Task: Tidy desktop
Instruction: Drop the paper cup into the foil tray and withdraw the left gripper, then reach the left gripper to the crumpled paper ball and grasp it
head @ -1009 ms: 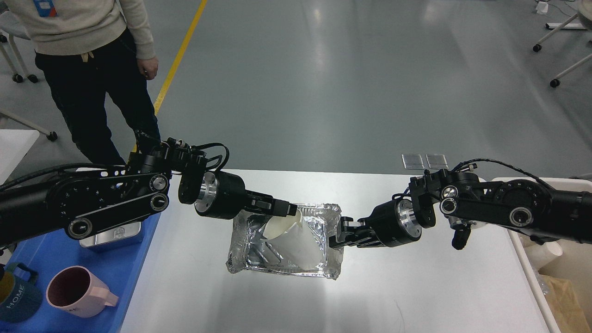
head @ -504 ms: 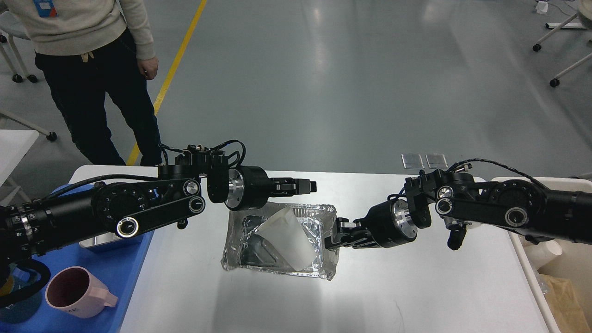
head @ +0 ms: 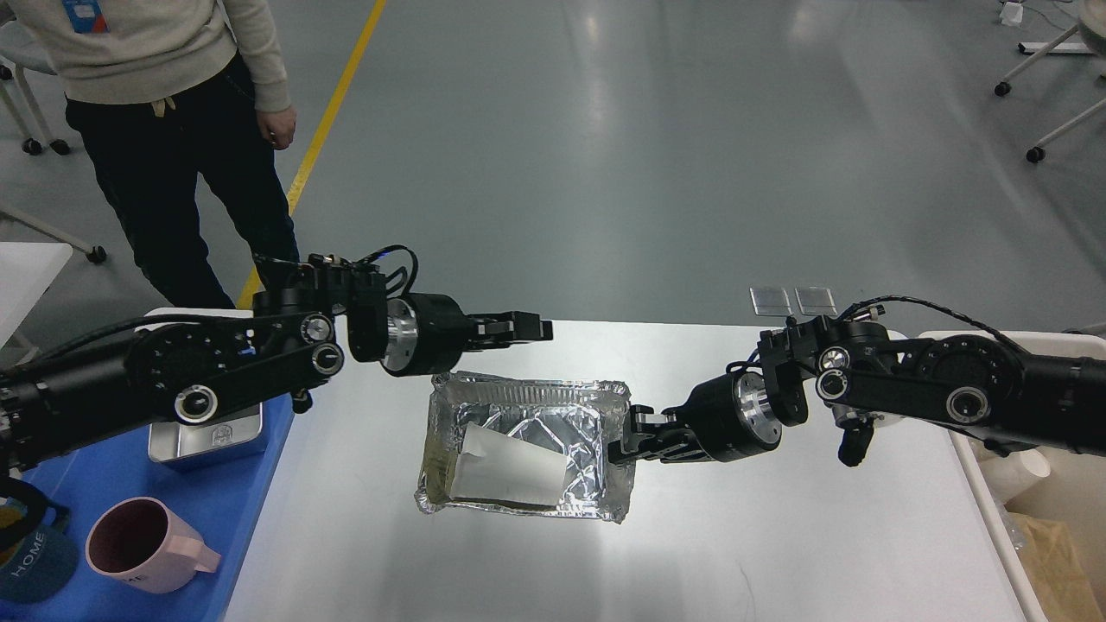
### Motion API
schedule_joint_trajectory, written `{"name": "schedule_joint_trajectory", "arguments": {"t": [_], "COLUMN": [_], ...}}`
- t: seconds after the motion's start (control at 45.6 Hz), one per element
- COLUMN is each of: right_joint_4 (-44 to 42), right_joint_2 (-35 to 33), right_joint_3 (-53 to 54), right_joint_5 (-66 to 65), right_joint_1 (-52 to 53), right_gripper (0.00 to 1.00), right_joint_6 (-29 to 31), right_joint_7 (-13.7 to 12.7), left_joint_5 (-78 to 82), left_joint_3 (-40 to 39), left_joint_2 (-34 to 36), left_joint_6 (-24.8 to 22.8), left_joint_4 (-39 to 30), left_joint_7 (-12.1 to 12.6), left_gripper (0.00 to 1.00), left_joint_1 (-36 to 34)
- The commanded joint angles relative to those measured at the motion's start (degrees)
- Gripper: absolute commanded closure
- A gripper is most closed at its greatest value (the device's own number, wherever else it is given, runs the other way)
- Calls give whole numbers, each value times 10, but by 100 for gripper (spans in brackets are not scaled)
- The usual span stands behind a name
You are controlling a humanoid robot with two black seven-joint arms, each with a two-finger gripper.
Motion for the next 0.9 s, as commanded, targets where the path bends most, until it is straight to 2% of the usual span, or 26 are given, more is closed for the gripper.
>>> {"name": "schedule_joint_trajectory", "arguments": {"t": [0.0,0.088,0.219,0.373,0.526,0.702,0.877], "right_joint_4": [0,0,0,0,0,1,8], "right_joint_2": [-1,-1,0,-1,-3,-3,-9], "right_joint_3": [-1,-2,-4,-4,-4,-4,-4], "right_joint_5": [0,0,0,-1,-1,-2,-3], "right_joint_1": [-2,-3,-3,-4,-4,-4,-4], "right_gripper": [100,100,100,100,100,100,100], "right_joint_6": [0,0,0,0,0,0,0], "right_joint_7": [0,0,0,0,0,0,-1], "left_joint_5": [-34,-48,-48,-48,-48,-47,-55], "left_joint_3": [-4,-1,2,0,-6,-5,-2], "left_joint_2": [64,105,163,233,334,462,548], "left_joint_6": [-21,-39,-63,-63,-20,55,77], "left_joint_4": [-1,-3,-10,-28,-102,-230,-254], "left_joint_7": [0,-1,-2,-8,-14,-50,-65], "left_gripper": [41,28,24,19,12,5,5], "left_joint_1": [-2,-2,0,0,12,36,67]}}
